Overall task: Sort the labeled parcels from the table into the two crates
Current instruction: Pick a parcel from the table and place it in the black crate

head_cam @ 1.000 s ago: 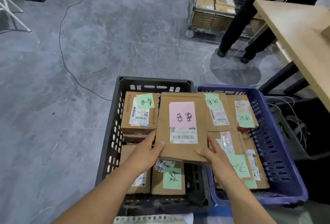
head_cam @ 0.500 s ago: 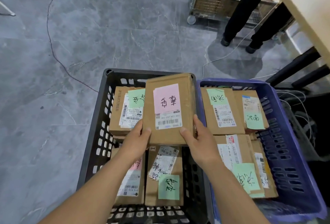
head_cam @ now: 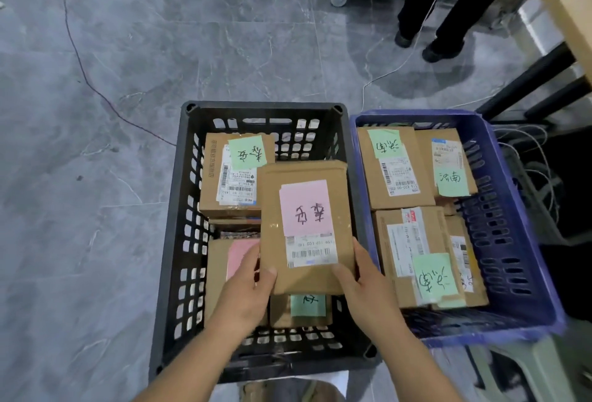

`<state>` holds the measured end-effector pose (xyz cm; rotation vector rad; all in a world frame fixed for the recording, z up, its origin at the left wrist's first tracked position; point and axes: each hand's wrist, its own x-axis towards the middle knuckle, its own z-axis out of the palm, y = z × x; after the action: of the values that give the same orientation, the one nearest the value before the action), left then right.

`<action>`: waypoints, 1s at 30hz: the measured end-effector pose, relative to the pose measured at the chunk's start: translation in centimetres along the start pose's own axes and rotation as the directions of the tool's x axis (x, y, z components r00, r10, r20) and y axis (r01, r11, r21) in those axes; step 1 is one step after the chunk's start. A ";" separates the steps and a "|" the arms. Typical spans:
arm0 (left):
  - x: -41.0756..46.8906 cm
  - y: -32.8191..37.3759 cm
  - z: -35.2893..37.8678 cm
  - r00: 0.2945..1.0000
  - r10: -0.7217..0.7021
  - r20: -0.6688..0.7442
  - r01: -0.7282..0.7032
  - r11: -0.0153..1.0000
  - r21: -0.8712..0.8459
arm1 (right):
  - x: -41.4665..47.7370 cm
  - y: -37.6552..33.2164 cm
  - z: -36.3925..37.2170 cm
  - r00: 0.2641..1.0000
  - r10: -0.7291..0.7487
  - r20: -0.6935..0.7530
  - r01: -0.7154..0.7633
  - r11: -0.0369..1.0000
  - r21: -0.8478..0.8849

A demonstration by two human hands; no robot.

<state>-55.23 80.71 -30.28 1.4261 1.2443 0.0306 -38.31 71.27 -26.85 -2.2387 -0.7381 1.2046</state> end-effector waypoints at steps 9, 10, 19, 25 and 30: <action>-4.3 -3.3 1.7 0.993 -0.097 0.070 0.092 0.994 0.063 | -3.6 3.3 2.3 0.984 0.156 0.087 -0.137 0.972 -0.191; -4.4 -3.7 1.8 0.992 -0.102 0.073 0.094 0.991 0.094 | -3.7 3.4 2.6 0.980 0.176 0.089 -0.155 0.967 -0.203; -2.1 -4.8 2.9 0.981 -0.151 0.123 0.119 0.965 0.234 | -2.0 3.9 5.1 0.980 0.199 0.019 -0.137 0.740 -0.659; -1.4 -4.8 2.4 0.963 -0.152 0.222 0.075 0.944 0.321 | -1.1 3.5 5.5 0.969 0.245 0.018 -0.155 0.666 -0.729; 0.1 -4.6 -0.5 0.986 -0.088 0.139 0.034 0.936 0.351 | -0.5 2.6 5.4 0.963 0.268 -0.004 -0.200 0.707 -0.679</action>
<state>-58.44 80.00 -33.52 1.6569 1.2045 -0.3521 -42.55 69.91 -30.83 -2.9651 -1.0930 1.3099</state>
